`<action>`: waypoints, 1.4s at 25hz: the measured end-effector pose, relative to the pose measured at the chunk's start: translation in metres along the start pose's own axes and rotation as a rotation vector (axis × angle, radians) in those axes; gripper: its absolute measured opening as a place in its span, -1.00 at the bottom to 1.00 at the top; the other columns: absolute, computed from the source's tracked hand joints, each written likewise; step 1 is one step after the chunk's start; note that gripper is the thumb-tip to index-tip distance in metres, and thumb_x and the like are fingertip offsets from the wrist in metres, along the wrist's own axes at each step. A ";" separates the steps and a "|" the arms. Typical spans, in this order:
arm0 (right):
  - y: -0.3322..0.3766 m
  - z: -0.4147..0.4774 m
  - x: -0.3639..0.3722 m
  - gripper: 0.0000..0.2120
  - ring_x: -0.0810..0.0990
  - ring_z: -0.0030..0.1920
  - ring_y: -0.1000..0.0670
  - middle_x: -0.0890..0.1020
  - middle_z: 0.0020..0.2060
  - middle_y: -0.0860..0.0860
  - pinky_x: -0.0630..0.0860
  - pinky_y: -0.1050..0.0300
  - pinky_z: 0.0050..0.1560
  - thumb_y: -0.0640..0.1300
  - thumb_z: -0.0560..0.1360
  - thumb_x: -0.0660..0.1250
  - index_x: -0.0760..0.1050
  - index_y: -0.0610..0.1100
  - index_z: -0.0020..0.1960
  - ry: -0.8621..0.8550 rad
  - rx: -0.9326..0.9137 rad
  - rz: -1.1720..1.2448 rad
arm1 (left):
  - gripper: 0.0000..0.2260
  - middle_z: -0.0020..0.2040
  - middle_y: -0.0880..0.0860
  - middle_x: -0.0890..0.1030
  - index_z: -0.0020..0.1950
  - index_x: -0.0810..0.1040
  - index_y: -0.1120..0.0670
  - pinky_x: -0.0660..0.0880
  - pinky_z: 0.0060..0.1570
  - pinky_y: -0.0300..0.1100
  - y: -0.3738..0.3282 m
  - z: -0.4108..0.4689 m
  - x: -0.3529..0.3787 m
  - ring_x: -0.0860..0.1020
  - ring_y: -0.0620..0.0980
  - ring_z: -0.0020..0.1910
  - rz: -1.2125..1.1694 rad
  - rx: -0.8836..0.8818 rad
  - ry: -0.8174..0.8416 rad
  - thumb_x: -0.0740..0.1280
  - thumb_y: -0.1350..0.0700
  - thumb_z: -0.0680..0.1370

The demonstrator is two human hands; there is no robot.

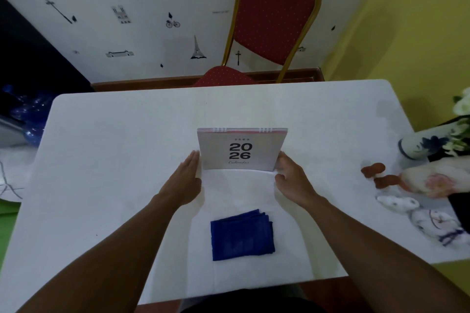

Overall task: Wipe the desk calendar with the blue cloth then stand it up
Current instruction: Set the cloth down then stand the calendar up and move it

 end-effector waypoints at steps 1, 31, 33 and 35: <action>0.003 -0.003 0.000 -0.20 0.43 0.45 0.11 0.45 0.44 0.24 0.39 0.24 0.40 -0.41 0.48 0.12 0.22 0.25 0.56 -0.038 0.057 0.063 | -0.31 0.58 -0.03 0.14 0.56 -0.04 -0.16 0.28 0.40 0.24 -0.002 -0.004 0.000 0.17 0.10 0.54 -0.093 -0.028 -0.048 0.26 0.17 0.57; -0.014 -0.030 -0.116 -0.28 0.52 0.19 0.11 0.50 0.43 0.04 0.42 0.49 -0.07 -0.32 0.52 0.13 0.15 0.12 0.61 -0.632 0.328 0.567 | -0.30 0.31 -0.17 0.45 0.48 0.09 -0.25 0.50 0.14 0.08 -0.241 0.081 0.039 0.45 -0.03 0.24 -0.400 0.249 -0.089 0.22 0.25 0.45; -0.026 -0.029 -0.142 -0.25 0.46 0.31 0.02 0.41 0.53 0.01 0.38 0.41 0.07 -0.33 0.52 0.13 0.09 0.12 0.63 -0.693 0.383 0.568 | -0.29 0.30 -0.22 0.41 0.48 0.08 -0.27 0.48 0.12 0.00 -0.270 0.100 0.050 0.42 -0.07 0.24 -0.385 0.283 -0.045 0.21 0.23 0.44; -0.037 -0.029 -0.162 -0.24 0.48 0.35 -0.12 0.43 0.52 0.03 0.32 0.39 0.18 -0.29 0.51 0.13 0.08 0.17 0.63 -0.751 0.465 0.515 | -0.27 0.29 -0.23 0.39 0.49 0.06 -0.26 0.45 0.11 -0.06 -0.295 0.116 0.061 0.40 -0.09 0.24 -0.382 0.309 -0.011 0.20 0.22 0.42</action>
Point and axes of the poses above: each hand's wrist, its own z-axis towards the middle knuckle, its own x-axis out of the palm, y = z × x, the point moved 2 cm from there along z, towards the middle knuckle
